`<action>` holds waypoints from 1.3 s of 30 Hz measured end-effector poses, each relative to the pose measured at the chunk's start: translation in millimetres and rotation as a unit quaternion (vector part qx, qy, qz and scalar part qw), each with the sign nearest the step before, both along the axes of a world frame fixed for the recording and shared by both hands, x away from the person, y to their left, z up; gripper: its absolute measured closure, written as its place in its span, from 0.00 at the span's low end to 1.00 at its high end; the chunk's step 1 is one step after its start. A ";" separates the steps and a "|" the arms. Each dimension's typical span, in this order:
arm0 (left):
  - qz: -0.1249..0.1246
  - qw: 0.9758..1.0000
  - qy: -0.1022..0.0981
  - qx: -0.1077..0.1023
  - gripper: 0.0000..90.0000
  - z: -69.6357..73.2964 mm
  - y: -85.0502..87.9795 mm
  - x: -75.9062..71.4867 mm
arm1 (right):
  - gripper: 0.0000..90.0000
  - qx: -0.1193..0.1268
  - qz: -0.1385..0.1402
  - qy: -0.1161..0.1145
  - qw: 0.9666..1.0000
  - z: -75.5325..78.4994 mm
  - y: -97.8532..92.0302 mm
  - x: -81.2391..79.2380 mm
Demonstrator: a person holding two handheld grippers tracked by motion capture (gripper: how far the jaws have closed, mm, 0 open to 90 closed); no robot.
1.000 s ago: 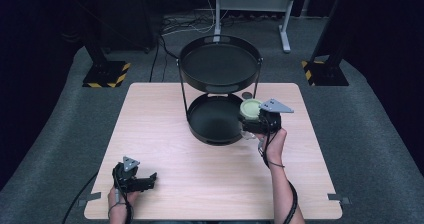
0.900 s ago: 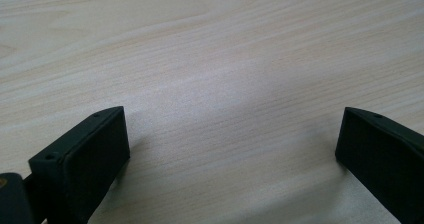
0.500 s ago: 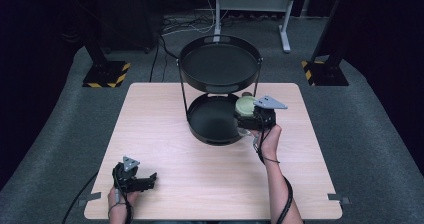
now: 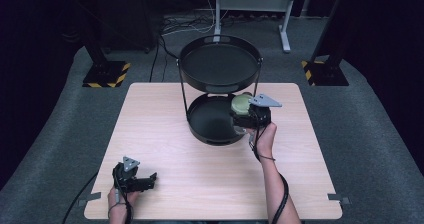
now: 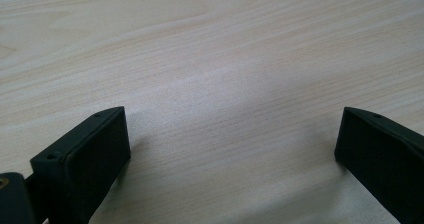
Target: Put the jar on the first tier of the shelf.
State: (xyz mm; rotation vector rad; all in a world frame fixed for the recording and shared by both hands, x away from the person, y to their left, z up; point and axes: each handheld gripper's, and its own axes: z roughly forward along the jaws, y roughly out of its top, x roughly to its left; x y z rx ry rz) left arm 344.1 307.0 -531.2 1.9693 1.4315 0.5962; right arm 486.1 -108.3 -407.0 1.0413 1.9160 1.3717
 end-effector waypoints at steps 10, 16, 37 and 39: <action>0.000 1.000 0.000 0.000 0.01 0.0 0.0 0.0 | 0.12 0.004 -0.007 -0.004 1.000 -1.2 3.8 3.1; 0.000 1.000 0.000 0.000 0.01 0.0 0.0 0.0 | 0.12 0.006 -0.008 0.001 1.000 -3.3 5.5 5.4; 0.000 1.000 0.001 0.000 0.01 0.0 0.1 0.1 | 0.12 -0.004 -0.008 0.001 1.000 -7.8 20.6 14.4; 0.000 1.000 0.001 0.000 0.01 0.1 0.1 0.1 | 0.12 -0.007 -0.009 -0.001 1.000 -8.8 22.3 15.5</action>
